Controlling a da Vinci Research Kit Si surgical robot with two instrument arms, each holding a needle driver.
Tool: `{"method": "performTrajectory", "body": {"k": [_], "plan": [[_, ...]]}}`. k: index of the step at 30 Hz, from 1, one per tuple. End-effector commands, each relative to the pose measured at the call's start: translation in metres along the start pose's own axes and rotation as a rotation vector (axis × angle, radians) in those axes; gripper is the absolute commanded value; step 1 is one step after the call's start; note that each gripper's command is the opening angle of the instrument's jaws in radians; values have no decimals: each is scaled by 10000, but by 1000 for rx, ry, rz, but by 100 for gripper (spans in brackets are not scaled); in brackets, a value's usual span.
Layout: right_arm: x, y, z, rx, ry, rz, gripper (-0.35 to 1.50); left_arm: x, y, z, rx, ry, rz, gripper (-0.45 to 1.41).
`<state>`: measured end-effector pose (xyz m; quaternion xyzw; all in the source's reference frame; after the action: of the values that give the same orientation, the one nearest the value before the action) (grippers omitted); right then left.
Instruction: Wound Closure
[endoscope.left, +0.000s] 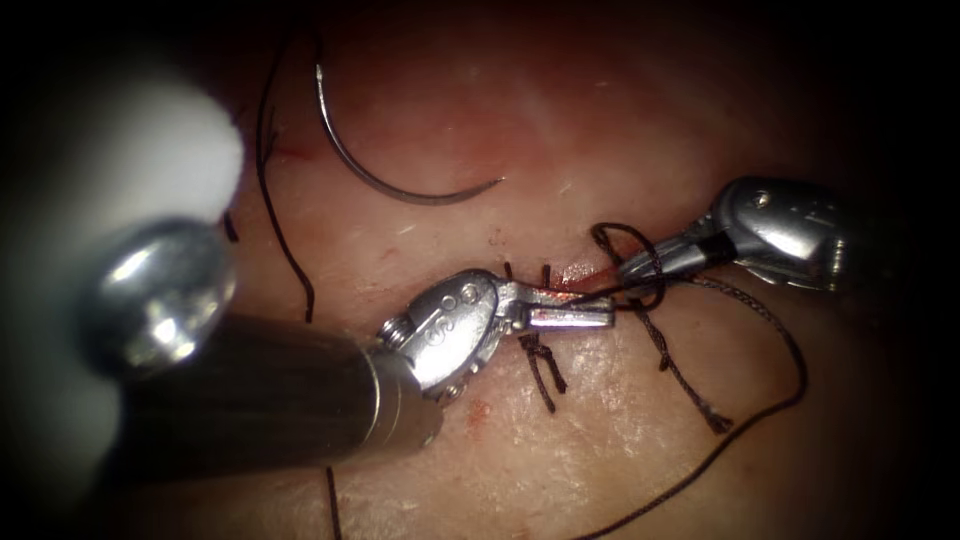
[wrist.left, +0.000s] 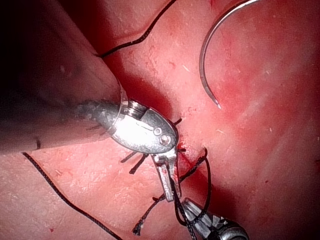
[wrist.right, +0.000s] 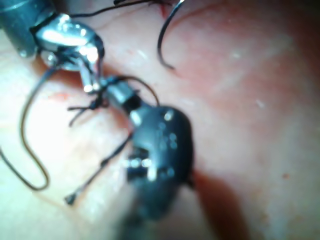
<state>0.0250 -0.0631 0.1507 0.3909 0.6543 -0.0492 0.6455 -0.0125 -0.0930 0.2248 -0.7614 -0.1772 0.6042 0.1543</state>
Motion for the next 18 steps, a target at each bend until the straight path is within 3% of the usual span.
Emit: {"method": "performTrajectory", "body": {"k": [1,8,15,17,18], "plan": [[-7,-1,13,50,-12,-9,-32,-15,1,10,-3,2,-2,-45],[-7,-9,17,155,-50,-16,-15,-31,-15,5,-17,0,7,-45],[-10,-10,22,208,-102,-24,-11,-43,-21,-14,-3,-8,10,-45],[-10,-10,24,211,-115,-24,-6,-42,-21,-14,-3,-7,9,-45],[-11,-9,26,225,-135,-24,7,-41,-20,-14,-2,-7,8,-45]]}}
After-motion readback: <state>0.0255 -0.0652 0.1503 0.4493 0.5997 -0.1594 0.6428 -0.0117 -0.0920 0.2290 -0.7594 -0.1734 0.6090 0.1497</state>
